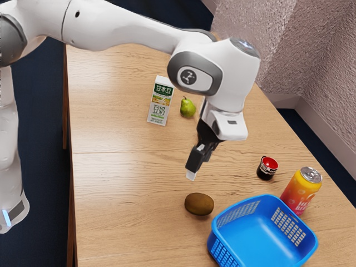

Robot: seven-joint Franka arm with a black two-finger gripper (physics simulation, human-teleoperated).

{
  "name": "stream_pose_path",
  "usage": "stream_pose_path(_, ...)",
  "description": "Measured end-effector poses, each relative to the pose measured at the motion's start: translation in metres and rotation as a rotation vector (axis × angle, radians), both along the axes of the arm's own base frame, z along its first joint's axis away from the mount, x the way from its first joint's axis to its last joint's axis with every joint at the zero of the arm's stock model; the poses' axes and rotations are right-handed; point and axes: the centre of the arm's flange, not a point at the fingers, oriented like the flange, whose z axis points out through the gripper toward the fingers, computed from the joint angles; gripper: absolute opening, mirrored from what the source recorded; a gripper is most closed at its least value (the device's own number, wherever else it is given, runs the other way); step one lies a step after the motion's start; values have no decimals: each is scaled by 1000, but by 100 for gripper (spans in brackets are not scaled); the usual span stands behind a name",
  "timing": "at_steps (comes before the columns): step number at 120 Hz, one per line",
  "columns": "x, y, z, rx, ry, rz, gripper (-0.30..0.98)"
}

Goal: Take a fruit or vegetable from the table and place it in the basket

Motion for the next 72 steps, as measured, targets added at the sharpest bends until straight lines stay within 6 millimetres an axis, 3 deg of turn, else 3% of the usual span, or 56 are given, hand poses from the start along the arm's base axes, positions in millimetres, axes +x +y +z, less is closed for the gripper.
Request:
stream_pose_path(31, 2, -45, -38, 9, 43, -33, 69)
stream_pose_path(49, 35, -16, -55, 18, 58, 43, 69)
stream_pose_path(72, 37, -17, -57, 30, 51, 61, 69)
